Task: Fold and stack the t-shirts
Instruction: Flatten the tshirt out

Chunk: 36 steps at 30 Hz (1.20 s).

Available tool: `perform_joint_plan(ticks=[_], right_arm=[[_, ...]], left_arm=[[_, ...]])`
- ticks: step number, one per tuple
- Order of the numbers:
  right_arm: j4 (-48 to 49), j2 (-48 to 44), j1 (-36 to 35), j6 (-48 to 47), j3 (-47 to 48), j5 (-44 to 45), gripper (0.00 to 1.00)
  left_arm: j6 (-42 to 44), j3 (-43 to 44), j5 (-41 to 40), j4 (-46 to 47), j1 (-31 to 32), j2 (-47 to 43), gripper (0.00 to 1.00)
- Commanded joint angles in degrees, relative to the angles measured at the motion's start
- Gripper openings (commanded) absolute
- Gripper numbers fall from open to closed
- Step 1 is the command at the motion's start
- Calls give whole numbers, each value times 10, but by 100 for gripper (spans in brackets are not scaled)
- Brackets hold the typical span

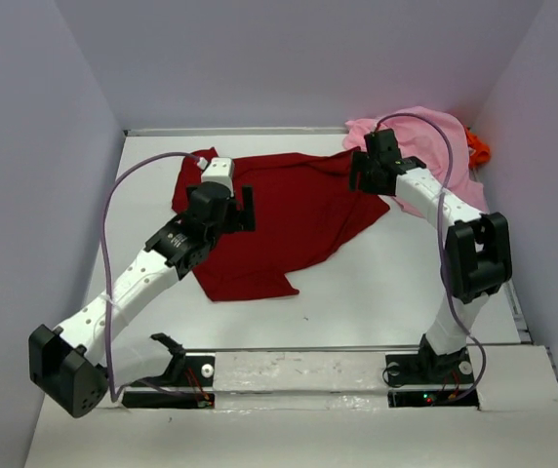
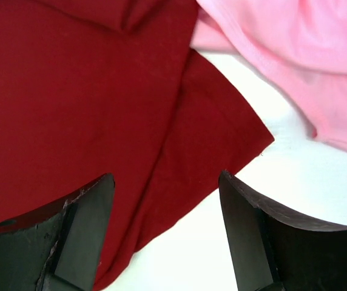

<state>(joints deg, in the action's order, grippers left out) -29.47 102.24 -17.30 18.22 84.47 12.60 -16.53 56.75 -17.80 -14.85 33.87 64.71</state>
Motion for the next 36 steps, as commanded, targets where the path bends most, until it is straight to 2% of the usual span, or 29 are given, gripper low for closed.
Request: perform_joint_plan(ticks=[1,7,13,24,33,35,36], right_arm=[[13,40,37,39,19,-14,74],[14,73,64,47,25,-11,74],[22,95,87,38,22,0,74],[27,152,87,42,25,6,74],[31,135,87,45,-13,37,73],[32,134,87,49,-16,29,67],[33,134,87,49,-16,23,60]], left_arm=[[-26,-4,-14,-8,28,-63,99],[-28,-29,-29,-19,36,-93,99],[-18,-44,-21,-2,37,-64,99],[-5,-35,-15,3,38,-60,99],[3,-32,-18,3,37,-48,99],[3,-35,-14,4,37,-47,99],[3,-37,-14,4,37,-47,99]])
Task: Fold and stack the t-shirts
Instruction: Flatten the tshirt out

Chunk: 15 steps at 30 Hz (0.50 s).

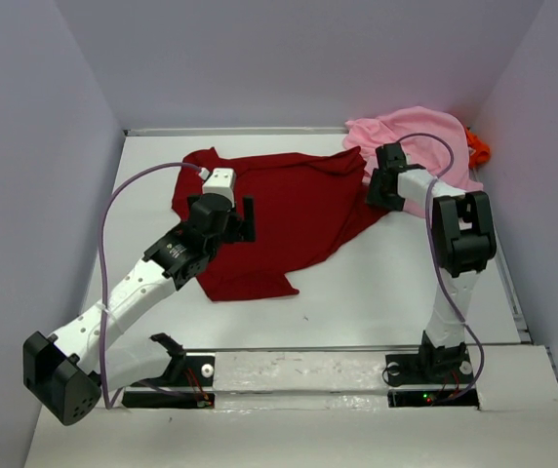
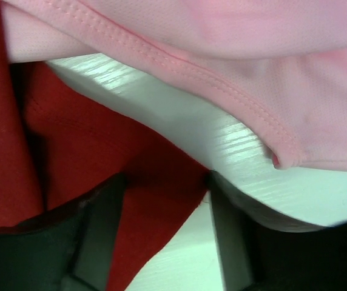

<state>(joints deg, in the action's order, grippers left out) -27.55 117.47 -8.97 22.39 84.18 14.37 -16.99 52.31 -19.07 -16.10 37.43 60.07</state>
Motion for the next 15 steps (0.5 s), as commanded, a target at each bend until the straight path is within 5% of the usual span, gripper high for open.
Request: perform_joint_plan(ticks=[1,5,15], right_arm=[[14,-17,4,8,-11,-2,43],[14,-32,4,13,-23,-13,0],[3,-190,4,32,-117,-36,0]], left_arm=[[7,9,-1,15,2,-1,99],[11,10,12,12,2,-10,99],[12,17,27,4,6,8,99]])
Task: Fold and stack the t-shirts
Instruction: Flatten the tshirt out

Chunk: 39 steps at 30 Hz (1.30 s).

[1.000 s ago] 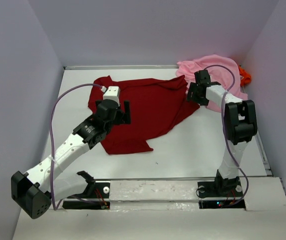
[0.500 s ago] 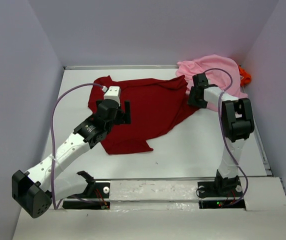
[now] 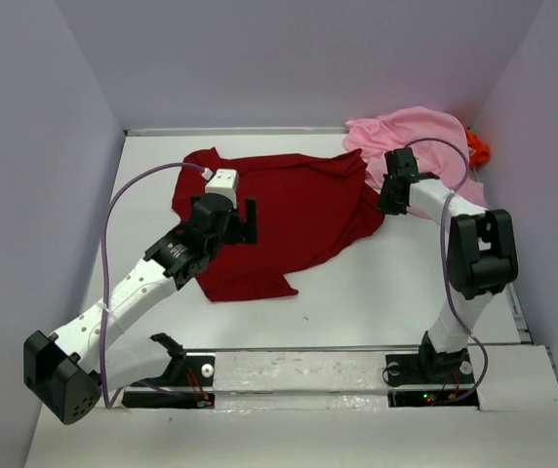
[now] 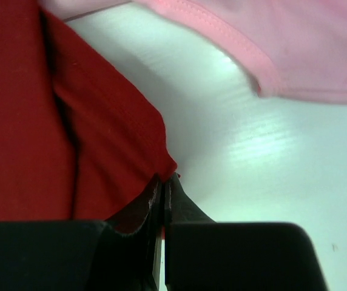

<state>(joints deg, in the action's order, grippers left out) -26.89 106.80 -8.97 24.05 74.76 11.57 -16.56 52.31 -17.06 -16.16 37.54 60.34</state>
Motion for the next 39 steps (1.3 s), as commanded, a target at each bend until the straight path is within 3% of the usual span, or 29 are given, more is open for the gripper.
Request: perform_joint_plan(ticks=[1,6,14,22,29,34,39], right_arm=[[-7,-103,4,18,-33,-10,0],[-33,-257,4,31,-92,5,0],[-94,-402,4,35,-111,-2,0],[-104,-389,4,31,-124,-17,0],[-92,-451,4,34,-190,-16,0],[-77,-405,4,34,-177,-36,0],[-57,-372,4,39,-173,-50,0]], left_arm=[[9,20,7,3,6,6,99],[22,51,11,-12,9,12,99],[-2,45,84,-43,19,24,99],[-31,27,102,-54,80,44,99],[-34,44,101,-72,91,25,99],[-33,17,185,-62,98,55,99],[-70,-2,177,-56,190,80,98]])
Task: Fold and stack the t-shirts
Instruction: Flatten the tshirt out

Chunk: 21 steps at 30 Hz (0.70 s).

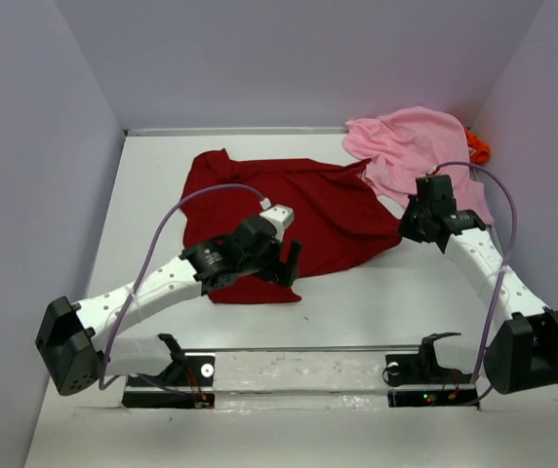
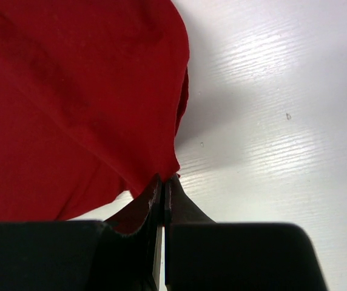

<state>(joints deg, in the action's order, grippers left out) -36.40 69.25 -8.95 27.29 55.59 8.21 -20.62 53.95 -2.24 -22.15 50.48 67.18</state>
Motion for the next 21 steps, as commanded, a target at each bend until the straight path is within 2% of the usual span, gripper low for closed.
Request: perform_joint_plan(ticks=[1,2,3,8,14,21], right_arm=[[41,9,3,7,17,-19,0],[48,11,3,8,14,-22,0],[51,12,3,8,14,-23,0],[68,19,3,10,0,-37,0],[77,9,3,11,-7,-45,0],[91,4,3,10,-16,-65,0]], left_arm=[[-37,-18,29,4,76,20,98],[-51,-17,8,4,107,25,98],[-51,-17,7,4,107,30,98],[-90,-20,-18,-1,188,80,98],[-114,-52,-45,23,195,122,98],[-158,-52,-138,21,208,194,98]])
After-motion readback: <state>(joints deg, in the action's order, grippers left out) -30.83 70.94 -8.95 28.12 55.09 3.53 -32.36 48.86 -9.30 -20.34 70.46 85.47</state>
